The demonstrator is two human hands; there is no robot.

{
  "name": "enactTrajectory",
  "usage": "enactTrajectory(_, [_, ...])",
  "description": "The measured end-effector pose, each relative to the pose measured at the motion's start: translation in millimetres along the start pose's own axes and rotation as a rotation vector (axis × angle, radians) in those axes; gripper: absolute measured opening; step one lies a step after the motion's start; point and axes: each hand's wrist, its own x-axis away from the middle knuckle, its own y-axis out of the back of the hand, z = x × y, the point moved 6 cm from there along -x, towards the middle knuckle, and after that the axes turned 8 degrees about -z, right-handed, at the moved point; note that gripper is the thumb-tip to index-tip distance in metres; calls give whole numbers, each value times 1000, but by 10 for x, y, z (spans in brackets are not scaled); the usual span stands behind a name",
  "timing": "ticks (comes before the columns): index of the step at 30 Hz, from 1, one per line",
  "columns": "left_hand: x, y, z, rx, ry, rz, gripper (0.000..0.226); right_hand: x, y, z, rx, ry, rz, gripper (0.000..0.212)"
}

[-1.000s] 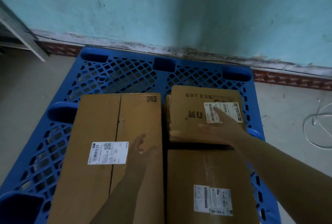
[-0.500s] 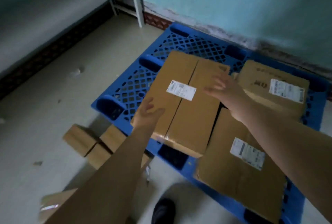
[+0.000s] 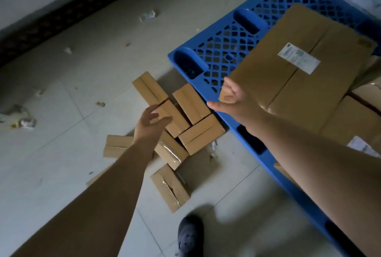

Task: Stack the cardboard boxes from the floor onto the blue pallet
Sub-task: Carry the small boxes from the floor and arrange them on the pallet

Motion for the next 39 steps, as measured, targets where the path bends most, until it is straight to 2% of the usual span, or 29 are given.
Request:
enactTrajectory(6, [-279, 649, 1072, -15, 108, -98, 54, 25, -1355, -540, 112, -52, 215, 97])
enactTrajectory(8, [-284, 756, 1550, 20, 148, -118, 54, 47, -1736, -891, 198, -76, 262, 100])
enactTrajectory(11, [-281, 760, 2376, 23, 217, -135, 40, 97, -2146, -1607, 354, -114, 290, 101])
enactTrajectory(12, [-280, 726, 2650, 15, 251, -139, 41, 128, -2260, -1876, 399, -123, 309, 102])
enactTrajectory(16, [-328, 497, 3547, 39, 416, -142, 73, 248, -2581, -2959, 481, -284, 373, 110])
enactTrajectory(21, [-376, 181, 4144, 0, 532, -53, 81, 303, -2707, -3692, 692, -386, 398, 118])
enactTrajectory(23, [-348, 41, 4201, 57, 598, 31, 74, 318, -2755, -3762, 708, -378, 402, 111])
enactTrajectory(25, [-328, -39, 4138, 132, 603, 86, 55, 335, -2822, -3744, 629, -353, 385, 100])
enactTrajectory(27, [-330, 32, 4052, 196, 603, 45, 50, 379, -2867, -3634, 544, -341, 385, 89])
enactTrajectory(29, [-330, 210, 3905, 216, 586, -18, 56, 428, -2905, -3441, 462, -324, 410, 83])
enactTrajectory(33, [-318, 627, 3414, 224, 461, -129, 59, 477, -2902, -2887, 272, -260, 446, 85])
enactTrajectory(39, [-278, 907, 2213, 200, 246, -136, 46, 409, -2564, -1755, 66, -90, 395, 86])
